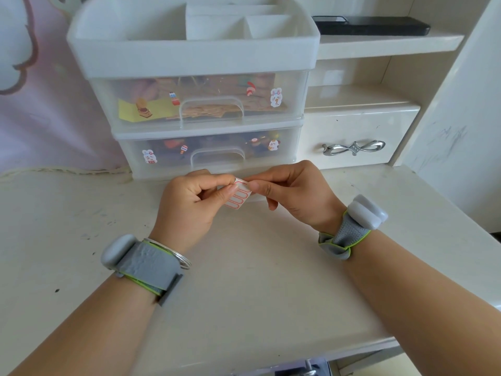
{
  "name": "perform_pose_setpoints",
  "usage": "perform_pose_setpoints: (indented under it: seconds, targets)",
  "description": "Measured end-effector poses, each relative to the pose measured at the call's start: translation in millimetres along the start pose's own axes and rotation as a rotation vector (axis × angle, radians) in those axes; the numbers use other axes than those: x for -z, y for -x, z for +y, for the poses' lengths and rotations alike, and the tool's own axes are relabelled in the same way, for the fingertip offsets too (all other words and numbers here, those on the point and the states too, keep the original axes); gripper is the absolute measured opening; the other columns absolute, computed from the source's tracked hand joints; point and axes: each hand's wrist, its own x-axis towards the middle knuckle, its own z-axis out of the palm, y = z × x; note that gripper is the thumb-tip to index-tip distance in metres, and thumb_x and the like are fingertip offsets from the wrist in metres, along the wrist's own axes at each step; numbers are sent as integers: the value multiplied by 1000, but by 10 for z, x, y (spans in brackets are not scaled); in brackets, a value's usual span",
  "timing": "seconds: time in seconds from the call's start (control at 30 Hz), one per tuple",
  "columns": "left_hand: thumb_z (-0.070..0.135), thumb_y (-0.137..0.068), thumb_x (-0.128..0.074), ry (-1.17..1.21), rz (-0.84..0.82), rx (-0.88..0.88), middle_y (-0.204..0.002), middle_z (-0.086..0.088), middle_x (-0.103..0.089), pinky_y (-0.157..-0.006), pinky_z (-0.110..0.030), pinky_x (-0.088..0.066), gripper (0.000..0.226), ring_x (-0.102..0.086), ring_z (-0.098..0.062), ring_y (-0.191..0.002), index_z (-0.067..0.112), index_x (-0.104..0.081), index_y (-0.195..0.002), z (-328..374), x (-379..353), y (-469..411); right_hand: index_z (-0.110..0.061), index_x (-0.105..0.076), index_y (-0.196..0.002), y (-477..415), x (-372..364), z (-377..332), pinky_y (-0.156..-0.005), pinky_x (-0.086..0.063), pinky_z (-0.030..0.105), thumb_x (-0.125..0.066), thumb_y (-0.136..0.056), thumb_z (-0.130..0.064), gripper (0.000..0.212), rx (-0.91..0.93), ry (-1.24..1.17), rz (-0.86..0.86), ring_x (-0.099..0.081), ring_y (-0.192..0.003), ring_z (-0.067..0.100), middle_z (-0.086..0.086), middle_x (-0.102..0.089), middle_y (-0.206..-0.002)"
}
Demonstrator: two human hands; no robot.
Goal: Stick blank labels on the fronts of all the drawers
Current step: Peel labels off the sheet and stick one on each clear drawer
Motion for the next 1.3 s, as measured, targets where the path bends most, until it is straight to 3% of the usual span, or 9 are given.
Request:
perform_pose_setpoints:
  seconds: [0.17,0.37,0.47,0.6,0.67,0.87,1.1,1.2,1.3]
  targets:
    - [27,-77,-63,-33,-4,-16,-59,-4,-34,-55,-9,-31,19,-34,-7,-55,33,-66,-95,2,3,1,-12,-75,-89,-3,-1,27,-55,-45,24,-66,-84,-16,11,3,9,7,-49,-44,10,-2,-73,-79]
    - [25,-77,-64,-56,3,-33,-59,-1,-33,-53,-12,-29,13,-33,-7,-54,30,-69,-87,16,9,10,-4,-74,-87,-1,9,29,-50,-39,14,-62,-88,-14,15,18,-14,27,-50,-46,13,10,-72,-77]
    - [25,-77,-63,-64,10,-34,-58,0,-29,-53,-13,-28,8,-31,-6,-54,30,-68,-82,24,15,12,-4,-73,-87,-2,22,2,-48,-38,11,-63,-86,-10,12,19,-81,36,-49,-46,9,6,-71,-76]
    - [25,-77,-64,-64,12,-30,-57,1,-28,-53,-11,-28,11,-31,-5,-53,27,-70,-84,28,20,5,-16,-74,-86,-6,14,4,-54,-46,21,-75,-73,-11,14,54,-98,-18,-47,-56,18,-1,-73,-79]
    - [25,-77,-64,-79,10,-30,-57,5,-27,-53,-9,-28,17,-32,-5,-52,20,-74,-89,23,13,6,-17,-74,-85,-4,10,10,-56,-44,24,-78,-70,-10,17,64,-51,-17,-44,-57,19,4,-71,-78]
    - [24,-78,-63,-98,-24,-70,-61,7,-33,-52,-7,-26,23,-35,-3,-51,23,-71,-100,50,4,16,-16,-76,-83,5,9,18,-55,-46,21,-76,-73,-12,10,19,-60,-6,-50,-59,20,4,-73,-75]
    - [23,-77,-63,-105,-23,-57,-62,6,-32,-52,-8,-26,19,-34,-4,-52,19,-75,-91,43,7,16,-17,-75,-77,-2,24,16,-56,-46,28,-71,-78,-18,4,21,-14,82,-50,-48,11,5,-73,-74]
    - [23,-77,-63,-101,-15,-44,-58,5,-28,-53,-7,-26,17,-34,-5,-52,15,-75,-87,39,9,15,-19,-75,-77,-4,54,2,-54,-43,21,-71,-78,-20,4,27,-50,86,-48,-48,11,-6,-72,-68]
    - [23,-77,-63,-102,-14,-45,-57,5,-26,-52,-8,-26,19,-34,-5,-51,17,-75,-91,49,10,13,-19,-74,-85,12,43,-13,-55,-42,19,-77,-71,-18,14,59,-12,6,-44,-54,13,-1,-73,-79]
